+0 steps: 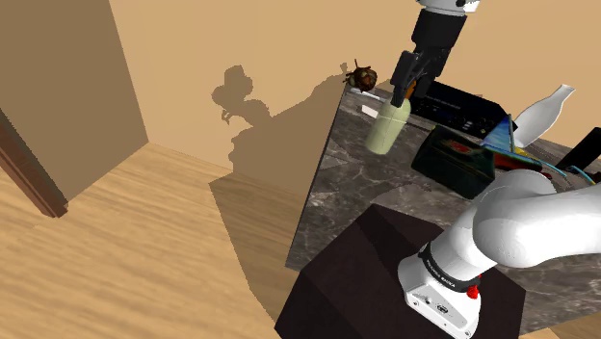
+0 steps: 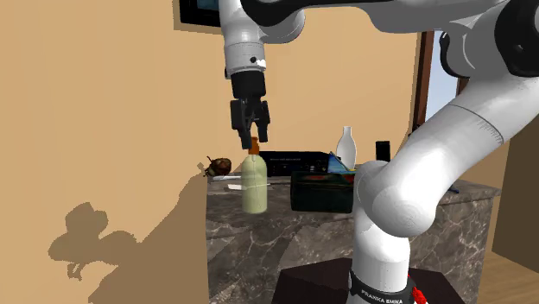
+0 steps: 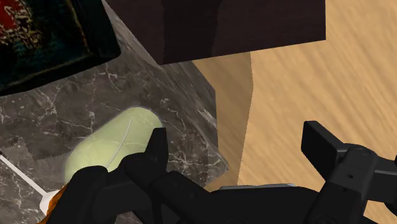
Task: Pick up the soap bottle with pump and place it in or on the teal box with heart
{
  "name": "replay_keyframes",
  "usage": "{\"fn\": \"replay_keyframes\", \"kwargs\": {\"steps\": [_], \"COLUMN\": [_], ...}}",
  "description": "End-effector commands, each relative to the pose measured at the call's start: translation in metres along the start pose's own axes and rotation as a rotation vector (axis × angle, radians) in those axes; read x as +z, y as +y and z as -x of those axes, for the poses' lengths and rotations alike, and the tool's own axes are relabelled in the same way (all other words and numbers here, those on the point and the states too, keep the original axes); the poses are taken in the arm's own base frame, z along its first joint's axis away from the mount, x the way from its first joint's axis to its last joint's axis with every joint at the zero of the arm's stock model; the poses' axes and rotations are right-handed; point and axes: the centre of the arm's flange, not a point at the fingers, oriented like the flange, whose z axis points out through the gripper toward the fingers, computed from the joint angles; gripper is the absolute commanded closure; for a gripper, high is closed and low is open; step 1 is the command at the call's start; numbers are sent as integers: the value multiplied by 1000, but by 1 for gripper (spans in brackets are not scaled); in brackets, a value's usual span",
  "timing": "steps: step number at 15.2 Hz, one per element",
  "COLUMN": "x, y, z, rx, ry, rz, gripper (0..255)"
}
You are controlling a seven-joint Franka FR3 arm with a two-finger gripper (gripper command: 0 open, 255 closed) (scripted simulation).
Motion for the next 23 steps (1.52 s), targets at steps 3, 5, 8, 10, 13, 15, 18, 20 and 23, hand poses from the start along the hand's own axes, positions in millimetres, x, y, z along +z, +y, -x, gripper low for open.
{"fn": "replay_keyframes", "kwargs": {"steps": [3, 5, 8, 10, 13, 15, 18, 20, 23], "x": [-2, -4, -7, -9, -11, -6, 9, 20, 28], "y": [25, 49, 86, 111, 148, 150, 149, 148, 147], "z": [-9, -17, -30, -38, -51, -52, -55, -56, -58], "rx": [3, 5, 9, 12, 16, 16, 16, 16, 16], "ry": [27, 55, 96, 123, 164, 166, 166, 166, 166], "rz": [-11, -22, -39, -50, -67, -68, -68, -68, -68], "gripper": [0, 0, 0, 0, 0, 0, 0, 0, 0]}}
